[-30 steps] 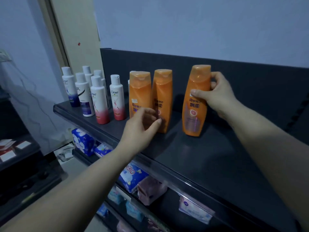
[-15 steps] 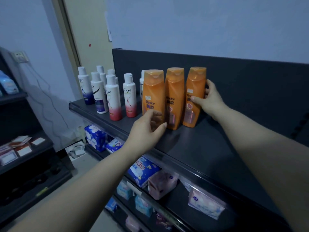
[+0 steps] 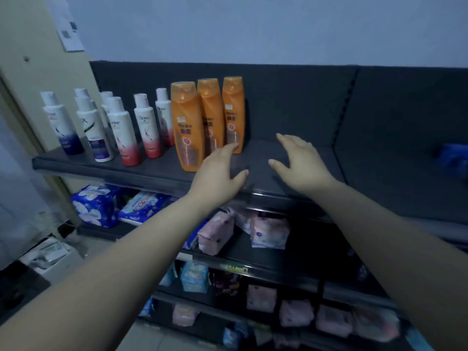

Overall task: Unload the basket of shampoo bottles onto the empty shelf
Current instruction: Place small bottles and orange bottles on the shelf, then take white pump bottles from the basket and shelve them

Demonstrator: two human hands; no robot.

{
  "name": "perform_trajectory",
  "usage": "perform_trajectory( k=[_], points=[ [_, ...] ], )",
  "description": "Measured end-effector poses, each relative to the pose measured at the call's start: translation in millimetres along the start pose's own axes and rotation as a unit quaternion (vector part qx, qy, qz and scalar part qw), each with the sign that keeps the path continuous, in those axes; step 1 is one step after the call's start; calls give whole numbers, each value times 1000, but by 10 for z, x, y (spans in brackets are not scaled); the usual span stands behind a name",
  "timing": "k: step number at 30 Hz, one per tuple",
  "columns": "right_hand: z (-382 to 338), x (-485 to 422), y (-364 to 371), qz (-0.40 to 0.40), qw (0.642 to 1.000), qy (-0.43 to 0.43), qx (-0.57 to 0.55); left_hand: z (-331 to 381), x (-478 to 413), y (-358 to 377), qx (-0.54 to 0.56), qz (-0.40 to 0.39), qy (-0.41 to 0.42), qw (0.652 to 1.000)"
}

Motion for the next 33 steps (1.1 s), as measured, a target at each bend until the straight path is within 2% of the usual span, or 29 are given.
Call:
perform_trajectory(
  k=[6,14,26,33],
  points=[
    [268,1142,-323,39,994,75,68,681,323,496,44,-51,61,996],
    [987,2674,-935,70,965,187,168,1963,869,1200,111,-107,161,975],
    [2189,5459,-1984,104,898,377,202,4436,2240,2579,179,-271,279,904],
    [2818,6925,-2165,114,853,479,175,5347,3142,3342,172,-349,311,867]
  ],
)
Point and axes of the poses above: each hand's wrist, its own x-axis away from the middle knuckle, its own y-axis out of the palm, z = x × y, the point moved 7 cm from there along -x, towards the middle knuckle, and after that the axes turned 5 degrees about -x, right-handed, at the moved point
